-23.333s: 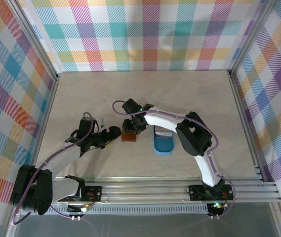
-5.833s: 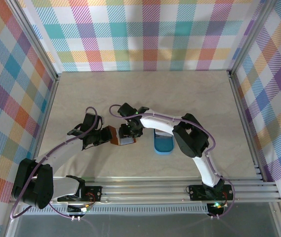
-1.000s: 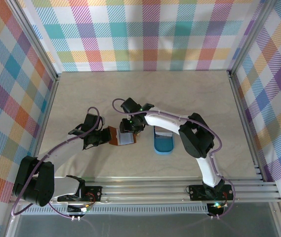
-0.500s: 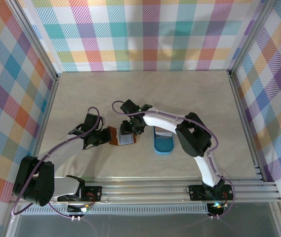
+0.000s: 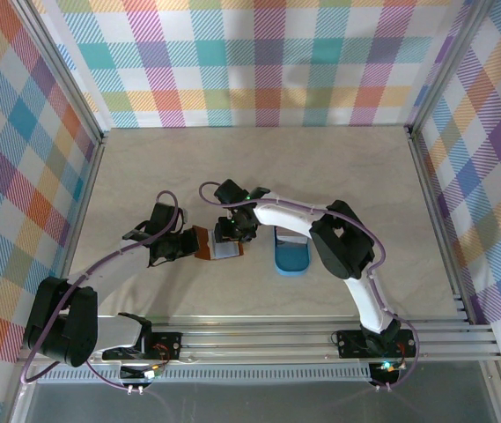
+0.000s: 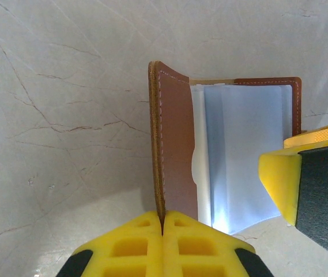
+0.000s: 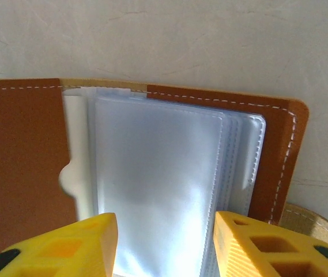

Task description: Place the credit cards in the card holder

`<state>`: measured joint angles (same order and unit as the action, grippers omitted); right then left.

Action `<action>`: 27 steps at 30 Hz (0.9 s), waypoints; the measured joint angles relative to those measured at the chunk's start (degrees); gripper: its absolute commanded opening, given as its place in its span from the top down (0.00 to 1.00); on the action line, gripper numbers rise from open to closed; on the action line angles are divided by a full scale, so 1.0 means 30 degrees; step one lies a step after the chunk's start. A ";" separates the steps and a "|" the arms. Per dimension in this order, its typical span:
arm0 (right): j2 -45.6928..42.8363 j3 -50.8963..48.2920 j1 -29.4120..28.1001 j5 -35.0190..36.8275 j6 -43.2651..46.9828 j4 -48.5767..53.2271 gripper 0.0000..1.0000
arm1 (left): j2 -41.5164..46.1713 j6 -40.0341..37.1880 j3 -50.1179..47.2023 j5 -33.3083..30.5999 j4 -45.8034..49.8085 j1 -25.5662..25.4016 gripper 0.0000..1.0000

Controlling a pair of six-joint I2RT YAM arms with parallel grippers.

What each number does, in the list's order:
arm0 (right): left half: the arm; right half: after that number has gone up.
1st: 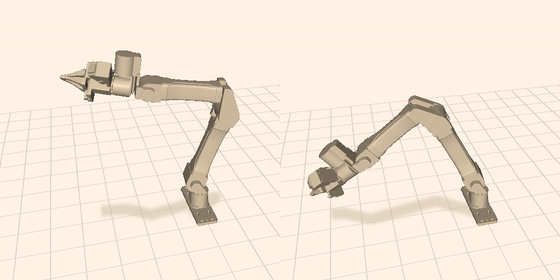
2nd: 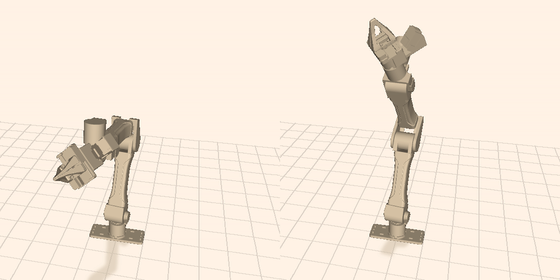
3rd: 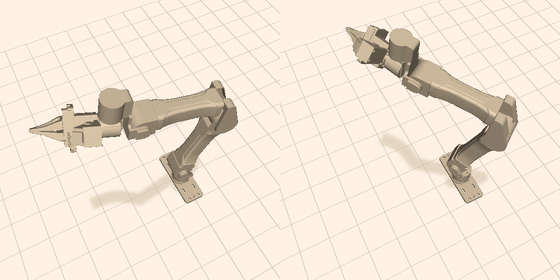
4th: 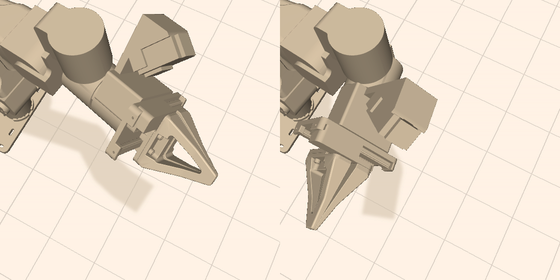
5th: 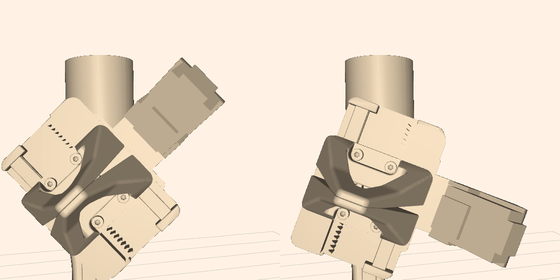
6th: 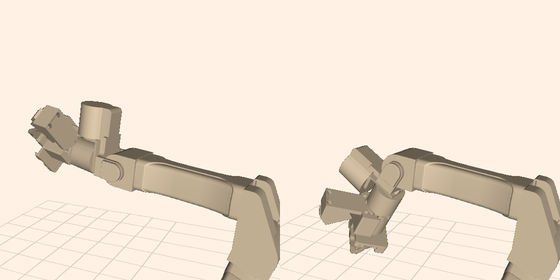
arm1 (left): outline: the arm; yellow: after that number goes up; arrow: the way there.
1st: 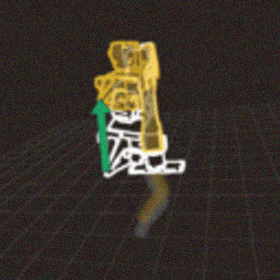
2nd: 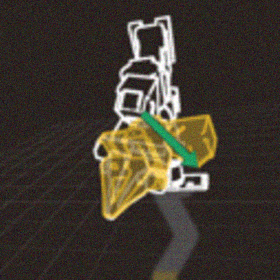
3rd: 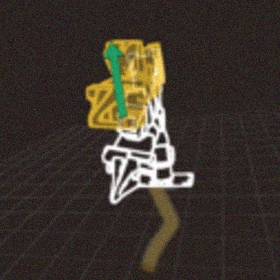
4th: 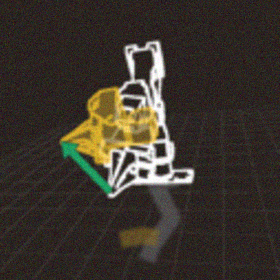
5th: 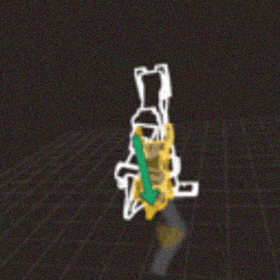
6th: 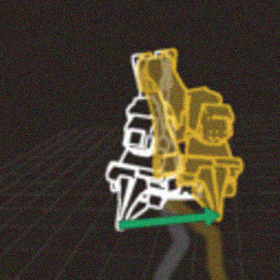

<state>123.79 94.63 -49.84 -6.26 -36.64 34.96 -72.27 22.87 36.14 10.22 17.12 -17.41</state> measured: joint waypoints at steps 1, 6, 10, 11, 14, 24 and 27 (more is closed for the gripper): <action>0.0000 0.0000 0.0000 -0.0007 0.0000 0.0000 0.55 | 0.0000 0.0000 0.0000 0.0000 0.0000 0.0000 0.98; 0.0000 0.0000 0.0000 -0.0080 0.0007 -0.0080 0.57 | 0.0000 0.0000 0.0000 0.0007 0.0000 0.0000 0.98; -0.0015 -0.0007 0.0000 -0.0080 0.0015 -0.0138 0.59 | 0.0000 0.0000 0.0000 0.0000 0.0000 0.0000 0.98; -0.0029 -0.0007 0.0000 -0.0080 0.0015 -0.0131 0.59 | 0.0000 0.0000 0.0000 0.0000 0.0000 0.0000 0.98; -0.0095 -0.0007 -0.0022 -0.0080 0.0015 -0.0160 0.60 | 0.0000 0.0000 0.0000 0.0000 0.0000 0.0000 0.98; -0.0255 -0.0007 -0.0153 -0.0146 0.0015 -0.0335 0.64 | 0.0000 0.0000 0.0000 0.0000 0.0000 0.0000 0.98; -0.0284 -0.0051 -0.0189 -0.0233 0.0015 -0.0430 0.65 | 0.0000 0.0000 0.0000 0.0000 0.0000 0.0000 0.98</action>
<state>122.93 94.48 -50.41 -6.96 -36.60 33.67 -72.27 22.87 36.14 10.22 17.12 -17.41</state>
